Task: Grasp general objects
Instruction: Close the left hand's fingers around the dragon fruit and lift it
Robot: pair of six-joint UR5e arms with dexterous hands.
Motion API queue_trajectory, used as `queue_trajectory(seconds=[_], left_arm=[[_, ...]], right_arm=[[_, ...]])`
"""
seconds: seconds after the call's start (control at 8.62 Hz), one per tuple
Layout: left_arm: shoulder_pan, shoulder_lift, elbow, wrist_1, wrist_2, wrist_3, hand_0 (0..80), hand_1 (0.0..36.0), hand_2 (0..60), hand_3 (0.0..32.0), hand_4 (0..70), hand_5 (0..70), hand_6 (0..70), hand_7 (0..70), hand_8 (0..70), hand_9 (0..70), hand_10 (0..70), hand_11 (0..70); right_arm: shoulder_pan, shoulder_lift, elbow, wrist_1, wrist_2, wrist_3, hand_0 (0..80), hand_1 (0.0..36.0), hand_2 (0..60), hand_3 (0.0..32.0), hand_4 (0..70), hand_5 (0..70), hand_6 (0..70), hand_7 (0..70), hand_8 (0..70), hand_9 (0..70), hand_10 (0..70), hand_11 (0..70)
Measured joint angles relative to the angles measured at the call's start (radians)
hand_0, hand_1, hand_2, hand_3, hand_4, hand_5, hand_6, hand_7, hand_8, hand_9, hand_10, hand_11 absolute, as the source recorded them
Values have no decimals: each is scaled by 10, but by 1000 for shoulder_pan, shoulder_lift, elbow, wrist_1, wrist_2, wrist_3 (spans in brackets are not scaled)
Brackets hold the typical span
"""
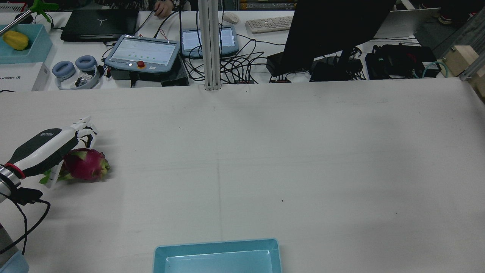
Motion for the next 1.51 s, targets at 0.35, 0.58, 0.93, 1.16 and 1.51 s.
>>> queue_trajectory(seconds=[0.35, 0.58, 0.93, 1.16, 1.51], left_arm=[[4, -14, 26, -1, -28, 1, 800, 360, 600, 0, 0, 700, 0, 496, 0, 85, 0, 0], [29, -16, 28, 2, -36, 1, 800, 360, 600, 0, 0, 700, 0, 512, 0, 88, 0, 0], [61, -30, 42, 12, -41, 1, 800, 360, 600, 0, 0, 700, 0, 562, 0, 98, 0, 0], [67, -40, 59, 14, -48, 1, 800, 360, 600, 0, 386, 700, 399, 700, 69, 185, 6, 27], [68, -66, 76, 41, -56, 9, 800, 360, 600, 0, 700, 700, 700, 700, 700, 700, 700, 700]], right_arm=[[-1, 0, 0, 0, 0, 0, 0, 0, 0, 0, 0, 0, 0, 0, 0, 0, 0, 0], [0, 0, -1, 0, 0, 0, 0, 0, 0, 0, 0, 0, 0, 0, 0, 0, 0, 0], [0, 0, -1, 0, 0, 0, 0, 0, 0, 0, 0, 0, 0, 0, 0, 0, 0, 0], [0, 0, -1, 0, 0, 0, 0, 0, 0, 0, 0, 0, 0, 0, 0, 0, 0, 0], [-1, 0, -1, 0, 0, 0, 0, 0, 0, 0, 0, 0, 0, 0, 0, 0, 0, 0]])
